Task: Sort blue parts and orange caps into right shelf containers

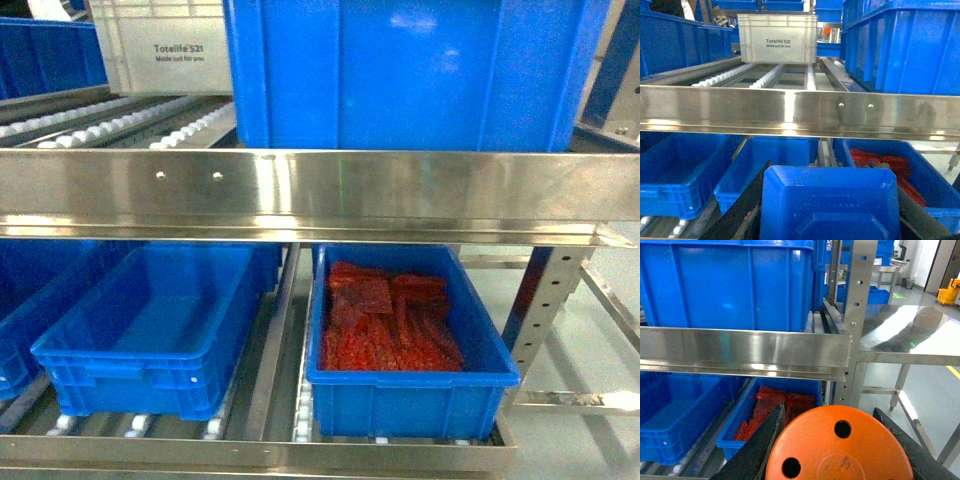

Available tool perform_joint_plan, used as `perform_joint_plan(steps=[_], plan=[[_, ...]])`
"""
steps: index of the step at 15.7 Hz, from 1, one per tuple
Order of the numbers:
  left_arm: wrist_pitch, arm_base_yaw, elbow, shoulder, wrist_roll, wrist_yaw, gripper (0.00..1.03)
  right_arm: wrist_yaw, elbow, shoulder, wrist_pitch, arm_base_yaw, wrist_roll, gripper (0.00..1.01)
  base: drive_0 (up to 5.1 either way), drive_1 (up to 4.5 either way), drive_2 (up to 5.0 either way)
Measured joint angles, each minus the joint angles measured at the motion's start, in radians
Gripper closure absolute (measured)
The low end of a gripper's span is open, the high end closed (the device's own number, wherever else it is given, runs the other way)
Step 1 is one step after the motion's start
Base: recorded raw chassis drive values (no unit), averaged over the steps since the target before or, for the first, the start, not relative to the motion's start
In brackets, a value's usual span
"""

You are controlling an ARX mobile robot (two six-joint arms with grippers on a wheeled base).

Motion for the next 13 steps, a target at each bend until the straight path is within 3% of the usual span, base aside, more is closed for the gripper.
perform_joint_plan(steps=[13], plan=[[-0.001, 0.0, 0.0, 0.0, 0.0, 0.0, 0.59, 0.0, 0.0, 0.0, 0.001, 0.0, 0.0, 0.56, -5.1, 2.31, 2.3]])
